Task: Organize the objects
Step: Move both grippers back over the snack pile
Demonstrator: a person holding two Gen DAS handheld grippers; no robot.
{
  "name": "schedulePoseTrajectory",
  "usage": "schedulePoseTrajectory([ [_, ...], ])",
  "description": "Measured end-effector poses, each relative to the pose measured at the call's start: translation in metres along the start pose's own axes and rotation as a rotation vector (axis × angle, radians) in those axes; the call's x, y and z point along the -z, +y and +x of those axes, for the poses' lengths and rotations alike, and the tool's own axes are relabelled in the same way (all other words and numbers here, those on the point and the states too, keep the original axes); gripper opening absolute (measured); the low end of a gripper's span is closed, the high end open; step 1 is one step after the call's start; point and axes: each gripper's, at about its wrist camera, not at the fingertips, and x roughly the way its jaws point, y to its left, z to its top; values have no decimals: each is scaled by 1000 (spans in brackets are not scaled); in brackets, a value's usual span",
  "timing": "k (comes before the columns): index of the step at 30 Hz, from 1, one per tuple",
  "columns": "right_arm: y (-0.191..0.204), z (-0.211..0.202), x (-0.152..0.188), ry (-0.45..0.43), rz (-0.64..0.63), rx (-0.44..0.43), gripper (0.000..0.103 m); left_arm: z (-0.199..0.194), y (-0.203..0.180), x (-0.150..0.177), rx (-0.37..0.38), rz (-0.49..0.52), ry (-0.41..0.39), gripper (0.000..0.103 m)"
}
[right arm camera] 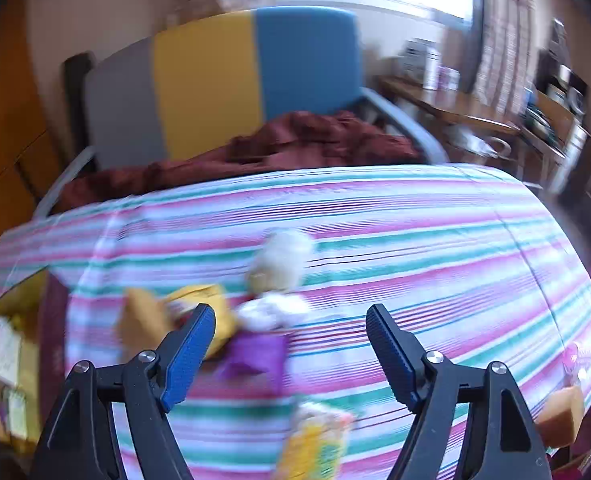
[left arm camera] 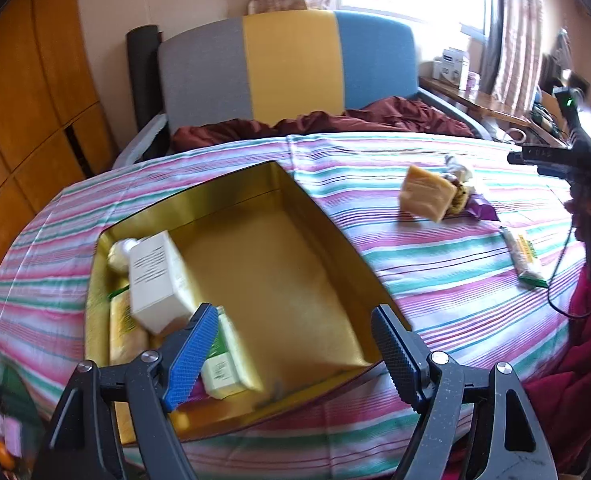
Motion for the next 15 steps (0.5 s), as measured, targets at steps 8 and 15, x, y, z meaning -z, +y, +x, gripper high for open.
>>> schedulePoseTrajectory([
  [8, -68, 23, 8, 112, 342, -63, 79, 23, -39, -28, 85, 20, 37, 79],
  [15, -62, 24, 10, 146, 331, -114, 79, 47, -74, -57, 201, -1, 85, 79],
])
